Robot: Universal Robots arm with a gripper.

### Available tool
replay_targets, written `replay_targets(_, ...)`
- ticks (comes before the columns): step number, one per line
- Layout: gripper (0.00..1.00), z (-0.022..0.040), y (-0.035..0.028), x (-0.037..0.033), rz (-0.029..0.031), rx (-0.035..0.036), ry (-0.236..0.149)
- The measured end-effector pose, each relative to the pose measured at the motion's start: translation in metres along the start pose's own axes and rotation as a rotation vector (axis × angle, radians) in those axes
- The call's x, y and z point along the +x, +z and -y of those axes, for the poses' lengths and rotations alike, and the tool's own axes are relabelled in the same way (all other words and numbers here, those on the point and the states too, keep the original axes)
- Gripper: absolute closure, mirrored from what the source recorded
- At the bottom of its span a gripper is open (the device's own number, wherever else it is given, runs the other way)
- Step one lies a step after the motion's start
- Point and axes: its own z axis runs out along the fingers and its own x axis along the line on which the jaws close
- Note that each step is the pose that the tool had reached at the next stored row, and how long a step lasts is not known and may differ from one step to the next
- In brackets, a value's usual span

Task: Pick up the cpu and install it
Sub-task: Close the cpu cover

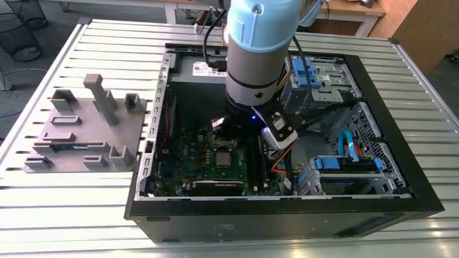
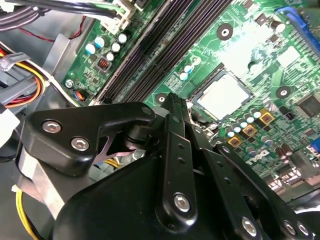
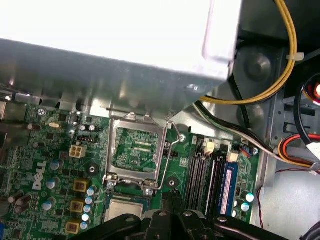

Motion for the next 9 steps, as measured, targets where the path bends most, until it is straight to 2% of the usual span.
replay_targets(5, 0.89, -0.0050, 0.0011, -0.0035, -0.0003, -0.0003, -0.004)
replay_targets(9, 0.89, -0.0060, 0.0023, -0.0049, -0.0013, -0.0013, -0.019)
